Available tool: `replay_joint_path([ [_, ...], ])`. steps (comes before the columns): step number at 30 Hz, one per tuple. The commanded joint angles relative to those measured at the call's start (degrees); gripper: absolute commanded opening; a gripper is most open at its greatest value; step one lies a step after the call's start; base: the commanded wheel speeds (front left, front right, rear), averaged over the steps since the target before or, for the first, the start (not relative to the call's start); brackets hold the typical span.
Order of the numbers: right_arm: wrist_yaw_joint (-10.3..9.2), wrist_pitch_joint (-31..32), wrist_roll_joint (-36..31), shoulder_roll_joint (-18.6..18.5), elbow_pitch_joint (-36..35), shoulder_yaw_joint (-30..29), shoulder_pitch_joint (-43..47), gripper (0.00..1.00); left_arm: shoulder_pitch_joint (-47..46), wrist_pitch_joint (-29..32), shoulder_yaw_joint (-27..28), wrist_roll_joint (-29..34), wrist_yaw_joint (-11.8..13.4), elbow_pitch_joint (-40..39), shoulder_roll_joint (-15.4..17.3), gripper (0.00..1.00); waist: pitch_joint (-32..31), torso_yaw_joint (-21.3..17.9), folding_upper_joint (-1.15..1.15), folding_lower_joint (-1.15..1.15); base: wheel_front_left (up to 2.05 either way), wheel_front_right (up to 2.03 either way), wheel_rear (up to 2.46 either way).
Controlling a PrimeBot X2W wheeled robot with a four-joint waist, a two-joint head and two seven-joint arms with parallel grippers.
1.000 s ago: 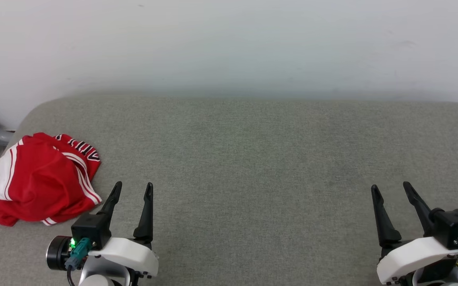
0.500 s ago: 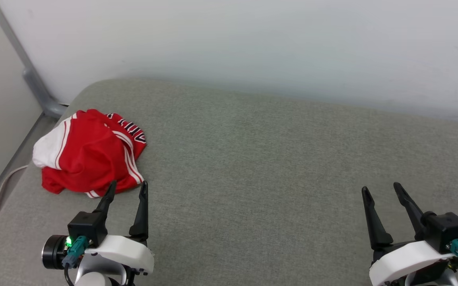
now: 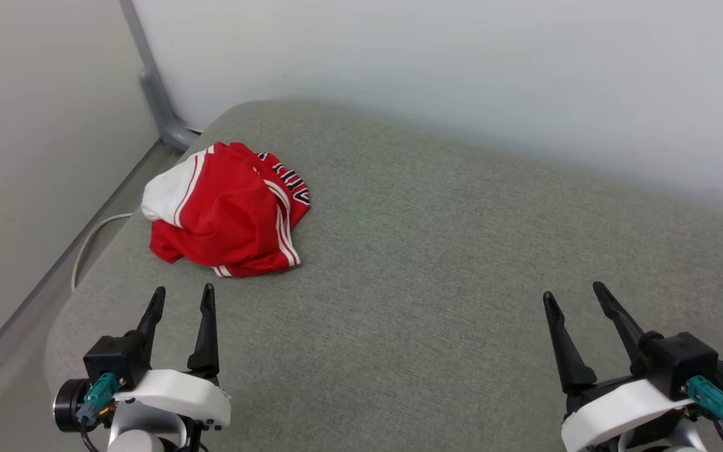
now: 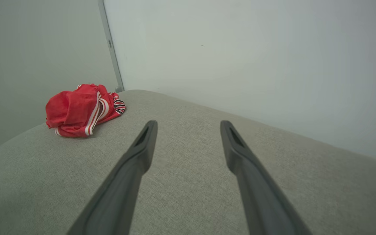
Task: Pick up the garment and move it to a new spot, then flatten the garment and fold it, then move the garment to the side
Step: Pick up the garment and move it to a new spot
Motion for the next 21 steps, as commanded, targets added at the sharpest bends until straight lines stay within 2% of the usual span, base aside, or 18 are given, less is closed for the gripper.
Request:
replay_joint_path([
  [1, -0.03, -0.24, -0.12, 0.08, -0.58, 0.55, -0.62, 1.00, -0.24, -0.14, 0.41, -0.02, -0.26, 0.17, -0.10, 1.00, 0.09, 1.70, 0.00, 0.00, 0.00, 0.00, 0.00],
  [12, -0.04, 0.40, -1.35, 0.07, -1.92, 2.29, -1.09, 1.00, -0.67, -0.14, 1.40, -0.59, -0.47, 1.20, -0.17, 1.00, 0.30, 3.97, 0.00, 0.00, 0.00, 0.00, 0.00],
  [21, -0.03, 0.75, -0.92, 0.07, -2.61, 2.12, -1.55, 1.00, -3.96, 0.97, 1.36, -2.87, -0.75, 4.81, 1.02, 1.00, 2.73, 3.13, 0.00, 0.00, 0.00, 0.00, 0.00],
])
